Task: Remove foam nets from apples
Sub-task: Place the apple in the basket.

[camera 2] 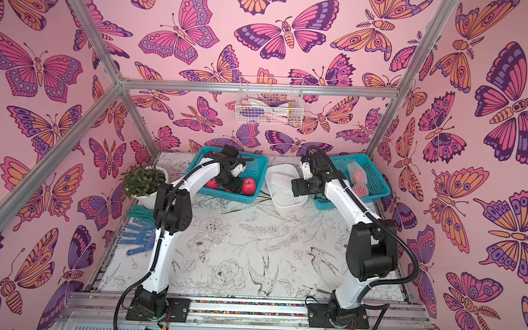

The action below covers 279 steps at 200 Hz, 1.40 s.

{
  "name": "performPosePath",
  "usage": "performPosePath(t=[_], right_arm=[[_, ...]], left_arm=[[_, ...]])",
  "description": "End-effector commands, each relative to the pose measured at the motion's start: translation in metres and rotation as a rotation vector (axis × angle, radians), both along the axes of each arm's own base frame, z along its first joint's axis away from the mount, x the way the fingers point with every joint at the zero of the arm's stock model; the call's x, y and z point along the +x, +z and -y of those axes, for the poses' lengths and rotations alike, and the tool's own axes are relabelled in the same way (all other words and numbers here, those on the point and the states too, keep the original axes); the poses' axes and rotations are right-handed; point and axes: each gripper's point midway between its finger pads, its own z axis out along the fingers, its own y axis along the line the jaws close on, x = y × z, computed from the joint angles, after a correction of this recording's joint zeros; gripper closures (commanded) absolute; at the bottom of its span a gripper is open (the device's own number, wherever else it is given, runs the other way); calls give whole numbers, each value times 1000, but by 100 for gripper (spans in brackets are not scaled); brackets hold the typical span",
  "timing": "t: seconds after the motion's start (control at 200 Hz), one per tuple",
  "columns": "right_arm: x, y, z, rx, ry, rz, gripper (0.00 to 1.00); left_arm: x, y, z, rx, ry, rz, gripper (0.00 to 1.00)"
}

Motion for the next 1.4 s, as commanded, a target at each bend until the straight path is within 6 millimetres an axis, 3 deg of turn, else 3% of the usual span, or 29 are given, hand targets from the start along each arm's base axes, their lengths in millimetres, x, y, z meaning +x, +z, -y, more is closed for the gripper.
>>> performPosePath(t=[0.0,0.12,0.23,0.411,0.711,1.057,1.227,1.393], right_arm=[[4,-1,6,-22,-6,-5,8],[5,-5,7,-25,-5,-14,7],[6,-7,7,-24,-5,-19,7],[6,-8,5,-22,6,-25,7],[1,-1,2,-3,28,-23,7],[-13,11,2,-11,62,-38,7],[-13,21,29,-101,-18,-13,7],[3,26,87,-168,-181,-7,7]], left_arm=[[-4,-13,-2,29,8,-38,51],[-3,-14,-1,28,14,-38,47],[-3,-12,-1,26,18,-36,34],[-3,5,1,4,20,-13,23],[-4,38,0,-16,30,43,17],[-11,65,0,-26,36,82,16],[-24,82,-4,-23,49,110,16],[-45,99,-8,-72,72,154,16]])
